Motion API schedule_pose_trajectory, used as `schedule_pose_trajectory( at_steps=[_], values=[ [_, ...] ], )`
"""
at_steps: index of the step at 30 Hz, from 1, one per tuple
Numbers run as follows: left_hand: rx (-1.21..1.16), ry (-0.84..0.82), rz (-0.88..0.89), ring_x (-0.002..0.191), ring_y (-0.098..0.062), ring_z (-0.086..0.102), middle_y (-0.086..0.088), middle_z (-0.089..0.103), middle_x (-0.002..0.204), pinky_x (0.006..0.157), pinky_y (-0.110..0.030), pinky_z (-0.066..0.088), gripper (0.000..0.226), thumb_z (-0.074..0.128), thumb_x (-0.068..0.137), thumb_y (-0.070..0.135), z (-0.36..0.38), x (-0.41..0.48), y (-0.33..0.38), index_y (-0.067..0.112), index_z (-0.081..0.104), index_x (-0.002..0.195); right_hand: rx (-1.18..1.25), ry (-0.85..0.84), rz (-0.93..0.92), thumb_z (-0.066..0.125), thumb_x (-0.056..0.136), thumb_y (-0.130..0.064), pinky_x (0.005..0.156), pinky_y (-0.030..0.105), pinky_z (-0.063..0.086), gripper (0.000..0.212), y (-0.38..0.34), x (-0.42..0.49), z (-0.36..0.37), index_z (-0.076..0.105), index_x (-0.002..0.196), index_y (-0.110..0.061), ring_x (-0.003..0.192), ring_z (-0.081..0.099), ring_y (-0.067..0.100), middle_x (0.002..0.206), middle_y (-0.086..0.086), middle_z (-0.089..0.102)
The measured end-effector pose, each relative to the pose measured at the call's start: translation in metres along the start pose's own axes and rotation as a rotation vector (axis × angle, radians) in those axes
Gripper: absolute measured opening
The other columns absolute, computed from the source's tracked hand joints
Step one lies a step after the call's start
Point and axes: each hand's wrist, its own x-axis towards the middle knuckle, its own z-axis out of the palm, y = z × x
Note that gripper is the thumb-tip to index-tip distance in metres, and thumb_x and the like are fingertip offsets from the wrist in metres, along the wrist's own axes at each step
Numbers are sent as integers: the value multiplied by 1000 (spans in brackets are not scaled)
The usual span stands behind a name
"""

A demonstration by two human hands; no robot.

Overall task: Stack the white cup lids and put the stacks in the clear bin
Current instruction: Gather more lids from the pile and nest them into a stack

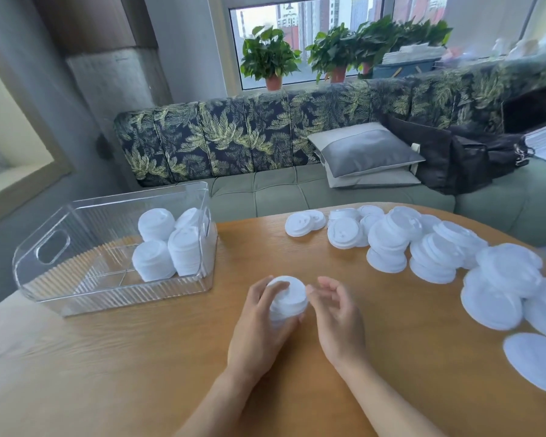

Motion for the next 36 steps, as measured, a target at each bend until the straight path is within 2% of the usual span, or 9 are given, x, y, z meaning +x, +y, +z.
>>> schedule_pose_trajectory(
  at_steps=[4, 7, 12, 18, 22, 26, 30, 33, 36],
  values=[
    [15, -77, -11, 134, 19, 36, 38, 32, 145, 95, -1, 34, 61, 68, 81, 72, 2, -39, 28, 56, 44, 135, 27, -74, 25, 68, 78, -62, 71, 18, 56, 56, -5, -37, -16, 66, 120, -25, 94, 70, -2, 113, -7, 72],
    [5, -85, -10, 130, 18, 41, 38, 34, 143, 91, -9, 41, 64, 65, 81, 69, 3, -60, 45, 59, 35, 136, -110, -149, 13, 83, 81, -47, 90, 26, 56, 46, -4, -58, -29, 65, 120, -33, 105, 67, 1, 118, -11, 71],
    [-5, -129, -69, 125, 9, 47, 40, 36, 131, 91, -17, 43, 69, 61, 76, 65, 1, -83, 60, 56, 24, 135, -220, -232, -14, 94, 68, -30, 101, 37, 53, 74, -5, -84, -50, 58, 132, -33, 117, 62, 7, 126, -12, 64],
    [-22, -180, -76, 137, 5, 42, 22, 36, 154, 107, -23, 43, 103, 73, 73, 67, -2, -98, 62, 51, 11, 153, -250, -193, -89, 95, 68, -18, 105, 37, 50, 76, -10, -97, -67, 59, 135, -23, 121, 60, 13, 128, -9, 64],
    [11, -141, -50, 136, 7, 41, 24, 38, 151, 108, -17, 41, 91, 68, 79, 61, -3, -101, 64, 47, 18, 154, -262, -145, -133, 96, 67, -14, 107, 42, 48, 75, -10, -97, -70, 61, 133, -25, 124, 55, 17, 127, -12, 63],
    [-110, -40, -48, 134, 4, 45, 17, 48, 144, 104, -11, 38, 69, 57, 84, 53, -9, -98, 63, 28, 46, 146, -228, -150, -130, 96, 68, -15, 109, 45, 47, 79, -12, -91, -69, 59, 137, -26, 130, 53, 19, 132, -6, 62],
    [-156, 81, -125, 126, -3, 51, 16, 61, 128, 100, -15, 42, 38, 50, 91, 41, -17, -84, 69, 22, 70, 117, -264, -178, -184, 95, 68, -17, 109, 28, 43, 81, -14, -86, -67, 58, 139, -29, 134, 46, 15, 134, -9, 57],
    [-180, 17, -189, 108, 4, 56, 27, 64, 109, 84, -10, 44, 41, 51, 92, 62, -25, -72, 75, 34, 67, 117, -341, -217, -246, 94, 69, -19, 99, 7, 31, 81, -19, -84, -69, 57, 140, -35, 131, 37, 7, 126, -25, 44],
    [-322, -64, -239, 88, 3, 64, 16, 73, 100, 77, -13, 49, 26, 69, 94, 48, -30, -58, 74, 33, 70, 114, -369, -268, -271, 91, 71, -16, 98, 3, 29, 84, -25, -80, -70, 53, 144, -36, 132, 36, 4, 127, -23, 42]
  ],
)
